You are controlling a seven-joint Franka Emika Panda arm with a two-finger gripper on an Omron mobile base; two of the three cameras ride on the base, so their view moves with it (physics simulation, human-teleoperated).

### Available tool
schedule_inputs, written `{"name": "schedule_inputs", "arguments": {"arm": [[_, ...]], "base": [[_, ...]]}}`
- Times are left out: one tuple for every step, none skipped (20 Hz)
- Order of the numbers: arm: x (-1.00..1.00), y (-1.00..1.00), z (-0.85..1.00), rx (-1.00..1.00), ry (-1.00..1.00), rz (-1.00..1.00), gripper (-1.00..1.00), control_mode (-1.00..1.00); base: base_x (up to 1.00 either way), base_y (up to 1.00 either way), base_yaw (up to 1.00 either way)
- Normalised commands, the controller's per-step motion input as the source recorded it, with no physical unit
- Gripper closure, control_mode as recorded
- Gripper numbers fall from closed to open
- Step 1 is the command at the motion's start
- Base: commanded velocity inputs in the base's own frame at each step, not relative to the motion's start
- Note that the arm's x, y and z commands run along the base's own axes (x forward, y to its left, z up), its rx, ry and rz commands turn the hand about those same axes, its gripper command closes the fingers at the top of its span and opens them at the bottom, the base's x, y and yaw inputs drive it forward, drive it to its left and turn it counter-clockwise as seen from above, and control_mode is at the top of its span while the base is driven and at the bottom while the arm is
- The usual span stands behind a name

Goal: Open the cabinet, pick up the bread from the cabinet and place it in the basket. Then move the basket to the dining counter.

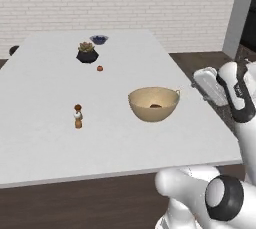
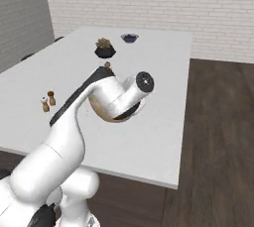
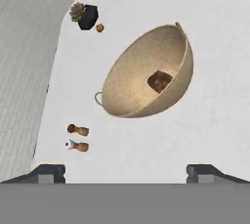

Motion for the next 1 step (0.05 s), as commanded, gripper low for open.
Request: {"name": "schedule_inputs", "arguments": {"arm": [[-1.0,0.0,0.22,0.1,-0.4,0.13,-1.0,-1.0]], "base": [[0.0,0.0,0.0]]}}
